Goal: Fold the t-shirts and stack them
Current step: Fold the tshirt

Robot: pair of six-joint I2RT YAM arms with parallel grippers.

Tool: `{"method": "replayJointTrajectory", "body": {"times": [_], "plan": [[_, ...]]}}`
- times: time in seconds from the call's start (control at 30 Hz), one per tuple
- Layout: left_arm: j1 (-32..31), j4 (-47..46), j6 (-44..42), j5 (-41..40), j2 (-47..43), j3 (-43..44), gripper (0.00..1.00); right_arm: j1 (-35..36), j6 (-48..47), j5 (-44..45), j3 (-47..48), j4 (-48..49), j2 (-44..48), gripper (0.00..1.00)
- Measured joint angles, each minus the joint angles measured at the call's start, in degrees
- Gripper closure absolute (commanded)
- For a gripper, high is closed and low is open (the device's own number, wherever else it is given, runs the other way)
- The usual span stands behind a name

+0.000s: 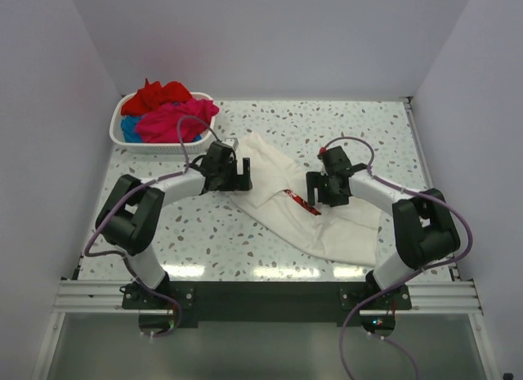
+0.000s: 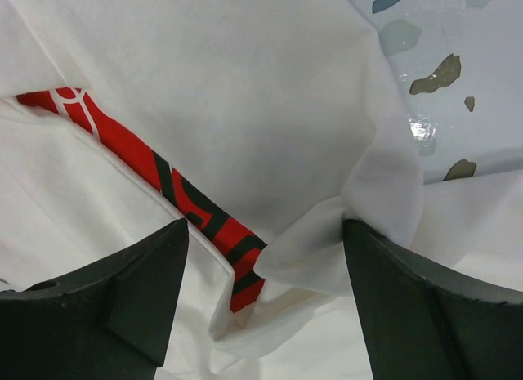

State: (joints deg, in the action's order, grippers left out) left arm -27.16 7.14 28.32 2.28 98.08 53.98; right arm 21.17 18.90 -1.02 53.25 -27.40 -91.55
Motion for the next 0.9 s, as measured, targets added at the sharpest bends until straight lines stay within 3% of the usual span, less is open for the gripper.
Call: {"method": "replayJointTrajectory", "body": {"times": [0.3,0.6,0.9], "plan": [[0.2,0.3,-0.5,0.3,13.9,17.4,0.0,1.5,2.0,-1.6,-3.3,4.5,2.0,0.2],[1.2,10.1,-3.9,1.3,33.2,47.8,0.0,3.1,4.2,-4.6,-4.7,6.1,3.1,0.2],[3.6,16.6,-3.9,3.5,41.4,62.7,0.0,9.0,8.4,-6.0,-5.3,7.3,3.4,0.19]]}}
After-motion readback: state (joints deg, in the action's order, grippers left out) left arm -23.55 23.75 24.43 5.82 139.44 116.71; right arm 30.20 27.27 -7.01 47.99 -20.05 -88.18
